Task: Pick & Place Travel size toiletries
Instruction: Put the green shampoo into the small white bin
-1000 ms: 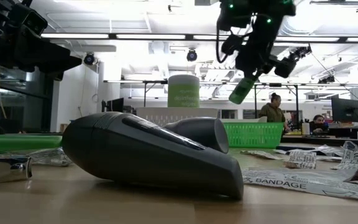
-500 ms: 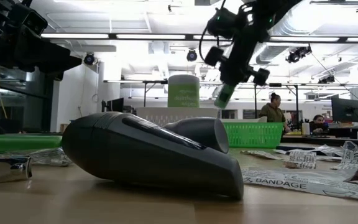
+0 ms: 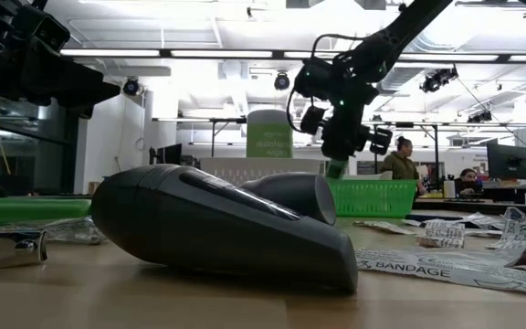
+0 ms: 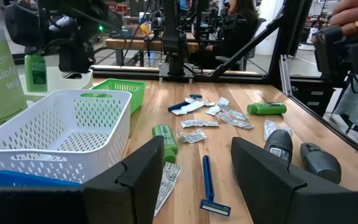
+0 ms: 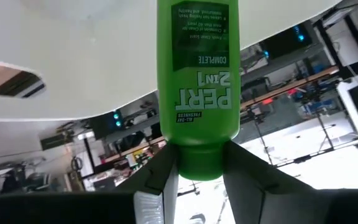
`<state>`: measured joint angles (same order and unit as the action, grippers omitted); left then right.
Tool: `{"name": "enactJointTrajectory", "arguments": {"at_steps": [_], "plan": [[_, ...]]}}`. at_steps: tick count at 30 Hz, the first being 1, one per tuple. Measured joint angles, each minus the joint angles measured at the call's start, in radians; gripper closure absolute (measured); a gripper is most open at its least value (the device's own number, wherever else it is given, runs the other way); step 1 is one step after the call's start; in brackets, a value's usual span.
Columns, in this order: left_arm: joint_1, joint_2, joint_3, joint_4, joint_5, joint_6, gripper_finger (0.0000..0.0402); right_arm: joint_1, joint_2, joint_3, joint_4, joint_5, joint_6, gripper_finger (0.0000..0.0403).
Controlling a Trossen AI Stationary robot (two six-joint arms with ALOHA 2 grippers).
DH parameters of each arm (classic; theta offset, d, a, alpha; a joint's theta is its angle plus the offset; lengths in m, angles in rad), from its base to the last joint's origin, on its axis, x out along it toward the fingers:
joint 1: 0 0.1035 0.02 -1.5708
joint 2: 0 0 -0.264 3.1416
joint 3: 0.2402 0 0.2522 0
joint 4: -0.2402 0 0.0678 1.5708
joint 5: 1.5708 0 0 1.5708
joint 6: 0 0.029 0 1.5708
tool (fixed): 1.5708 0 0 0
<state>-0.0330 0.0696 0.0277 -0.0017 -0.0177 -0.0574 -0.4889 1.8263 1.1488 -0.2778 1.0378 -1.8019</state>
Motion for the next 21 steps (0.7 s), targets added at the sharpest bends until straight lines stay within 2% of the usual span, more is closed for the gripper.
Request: {"name": "enactJointTrajectory", "arguments": {"at_steps": [8, 21], "plan": [[0.000, 0.000, 0.000, 0.000, 0.000, 0.000, 0.0213, -0.039, 0.000, 0.000, -0.126, 0.041, 0.117, 0.0306], [0.000, 0.000, 0.000, 0.000, 0.000, 0.000, 0.0213, -0.098, 0.000, 0.000, -0.188, 0.027, 0.096, 0.0306]]}}
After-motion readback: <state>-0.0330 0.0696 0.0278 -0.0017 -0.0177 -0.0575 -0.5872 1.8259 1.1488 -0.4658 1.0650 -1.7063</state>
